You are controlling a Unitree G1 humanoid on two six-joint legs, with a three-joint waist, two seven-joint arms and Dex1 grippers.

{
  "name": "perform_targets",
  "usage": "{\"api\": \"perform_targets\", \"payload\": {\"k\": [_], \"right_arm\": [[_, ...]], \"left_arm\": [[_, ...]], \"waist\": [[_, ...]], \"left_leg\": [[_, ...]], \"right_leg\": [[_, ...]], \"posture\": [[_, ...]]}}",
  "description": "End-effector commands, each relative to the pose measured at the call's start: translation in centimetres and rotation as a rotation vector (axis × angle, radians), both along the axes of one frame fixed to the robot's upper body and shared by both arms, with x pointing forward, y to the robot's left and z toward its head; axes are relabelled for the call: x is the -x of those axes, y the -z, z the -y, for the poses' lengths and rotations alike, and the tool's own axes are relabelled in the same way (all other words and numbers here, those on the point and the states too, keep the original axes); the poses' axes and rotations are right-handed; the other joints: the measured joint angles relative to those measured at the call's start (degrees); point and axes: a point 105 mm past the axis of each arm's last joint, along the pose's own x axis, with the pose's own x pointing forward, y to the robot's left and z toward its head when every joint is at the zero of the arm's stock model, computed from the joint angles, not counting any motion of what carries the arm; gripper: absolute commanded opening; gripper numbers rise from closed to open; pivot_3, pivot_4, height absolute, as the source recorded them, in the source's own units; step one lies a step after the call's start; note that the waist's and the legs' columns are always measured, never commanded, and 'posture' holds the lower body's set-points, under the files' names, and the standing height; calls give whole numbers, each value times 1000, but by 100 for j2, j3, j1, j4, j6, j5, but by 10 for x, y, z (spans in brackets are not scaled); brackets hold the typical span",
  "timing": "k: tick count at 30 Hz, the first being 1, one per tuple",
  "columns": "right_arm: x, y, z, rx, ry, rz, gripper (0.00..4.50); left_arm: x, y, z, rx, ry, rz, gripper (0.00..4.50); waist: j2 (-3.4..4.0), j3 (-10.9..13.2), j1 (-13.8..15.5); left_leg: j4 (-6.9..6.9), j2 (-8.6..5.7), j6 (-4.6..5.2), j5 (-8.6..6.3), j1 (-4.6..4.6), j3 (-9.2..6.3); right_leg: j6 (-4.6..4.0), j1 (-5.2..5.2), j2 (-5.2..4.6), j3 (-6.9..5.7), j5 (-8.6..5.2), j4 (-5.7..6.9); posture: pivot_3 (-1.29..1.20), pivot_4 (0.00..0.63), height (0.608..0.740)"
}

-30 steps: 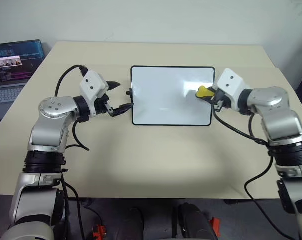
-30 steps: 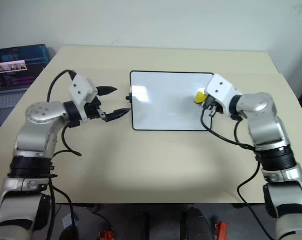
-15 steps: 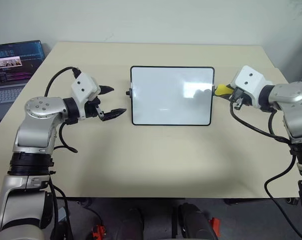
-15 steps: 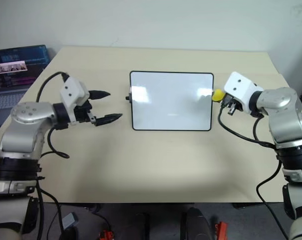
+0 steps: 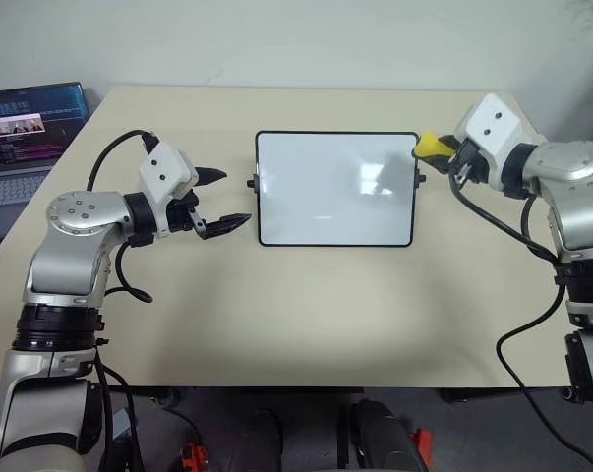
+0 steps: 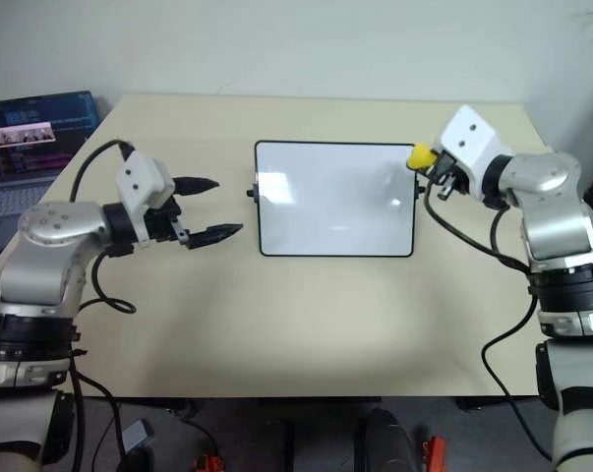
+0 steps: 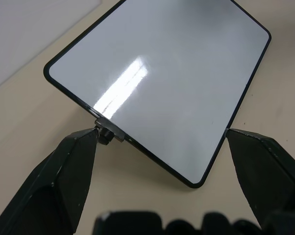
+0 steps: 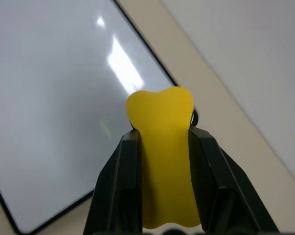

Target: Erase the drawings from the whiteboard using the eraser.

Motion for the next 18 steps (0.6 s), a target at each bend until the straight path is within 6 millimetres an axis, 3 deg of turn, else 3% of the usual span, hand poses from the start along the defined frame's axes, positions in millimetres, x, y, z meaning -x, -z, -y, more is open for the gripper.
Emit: {"api": "perform_targets", "payload": {"k": [1,9,13,18], "right_arm": [[7,-23,-1,-21,-26,77,967],[9,-22,-2,-11,-32,72,967],[16,-27,-20,-55,-121,68,967],[22,-17,-34,-34,-180,26,967]], "left_arm": [[4,-22,-2,4,-2,80,4500],[4,-26,1,3,11,91,4500],[5,-26,1,1,12,89,4500],[5,-25,1,-1,10,87,4500]], "waist": [[0,0,0],[0,0,-4],[0,0,-14],[0,0,-5]], "left_leg": [[0,0,0,0,0,-1],[13,0,1,0,0,1],[19,0,1,0,1,0],[25,0,1,0,2,-2]], "right_leg": [[0,0,0,-1,0,0],[0,0,0,1,0,12],[-1,1,1,1,0,17],[-1,4,1,0,1,20]], "posture": [[0,150,740],[0,150,740],[0,150,740],[0,150,740]]}}
